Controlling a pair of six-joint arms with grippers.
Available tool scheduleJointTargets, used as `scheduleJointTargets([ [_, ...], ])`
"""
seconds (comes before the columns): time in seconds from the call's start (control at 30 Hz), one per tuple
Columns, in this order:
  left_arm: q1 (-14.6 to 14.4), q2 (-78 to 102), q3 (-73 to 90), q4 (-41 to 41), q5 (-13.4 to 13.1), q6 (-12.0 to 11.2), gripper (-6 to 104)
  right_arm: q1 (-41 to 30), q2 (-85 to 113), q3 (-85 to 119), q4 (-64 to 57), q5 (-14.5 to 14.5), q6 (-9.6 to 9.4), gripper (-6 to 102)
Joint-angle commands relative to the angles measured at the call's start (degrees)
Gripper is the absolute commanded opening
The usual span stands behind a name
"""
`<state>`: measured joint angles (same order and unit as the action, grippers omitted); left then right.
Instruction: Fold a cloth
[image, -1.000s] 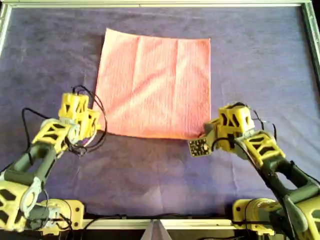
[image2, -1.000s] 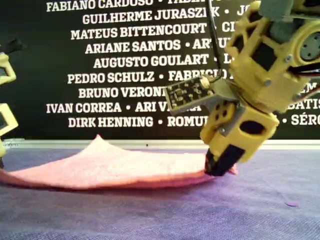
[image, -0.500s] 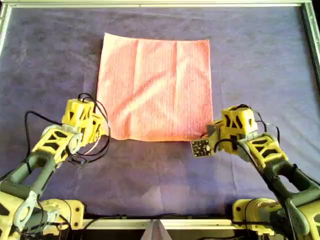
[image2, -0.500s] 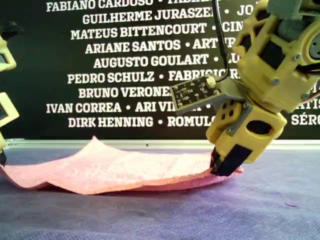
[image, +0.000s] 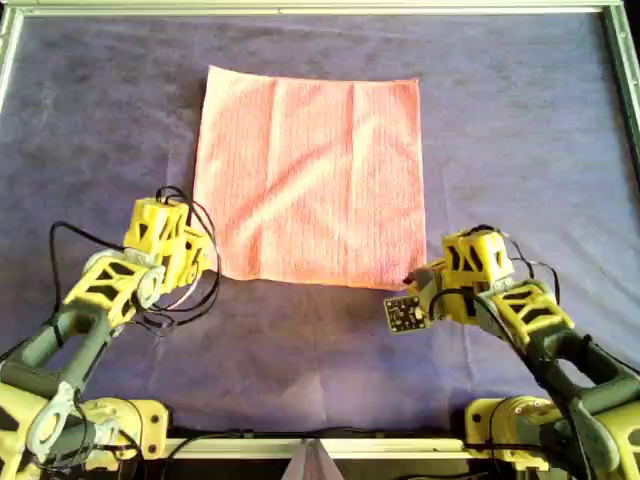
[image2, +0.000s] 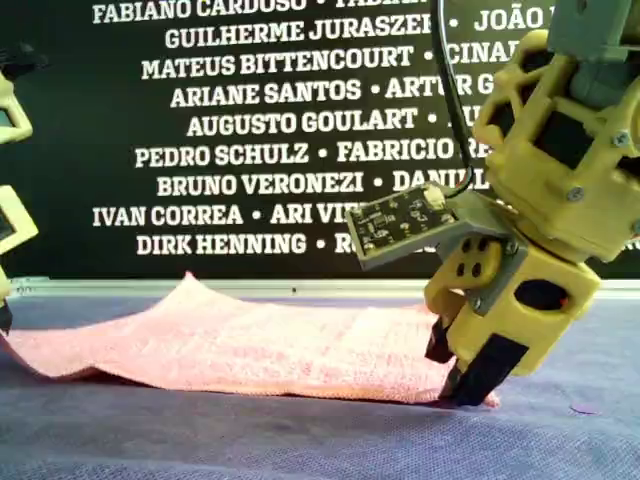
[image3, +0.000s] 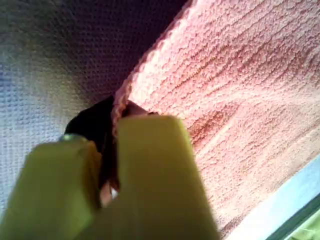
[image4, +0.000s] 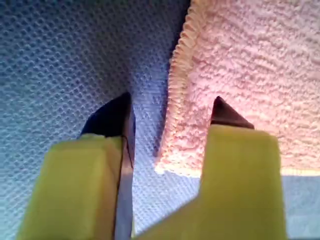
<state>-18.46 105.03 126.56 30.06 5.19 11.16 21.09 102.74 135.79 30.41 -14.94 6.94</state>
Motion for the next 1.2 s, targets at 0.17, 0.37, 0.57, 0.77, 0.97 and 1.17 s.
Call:
scheduleJointTargets([
  [0.17,-1.0,2.6,-0.6,-0.3,0.3,0.4,0,-0.3,-1.8,-2.5,-2.7,0.0,0.0,63],
  [0.37,-1.0,2.6,-0.6,-0.3,0.3,0.5,0,-0.4,-8.9,-8.1,-2.7,0.0,0.0,63],
  [0.57,-0.9,2.6,-0.5,-0.3,0.3,0.5,0,-0.4,-14.6,-14.9,-2.7,0.0,0.0,63],
  [0.77,-0.9,2.6,-0.5,-0.3,0.3,0.5,0,-0.4,-17.1,-18.8,-2.7,0.0,0.0,63],
  [0.97,-0.9,2.6,-0.5,-0.2,0.3,0.5,0,-0.5,-17.1,-19.5,-2.6,0.0,0.0,62],
  [1.17,-0.9,2.7,-0.5,-0.2,0.3,0.5,0,-3.8,-15.6,-19.4,-2.1,-0.1,0.0,35],
])
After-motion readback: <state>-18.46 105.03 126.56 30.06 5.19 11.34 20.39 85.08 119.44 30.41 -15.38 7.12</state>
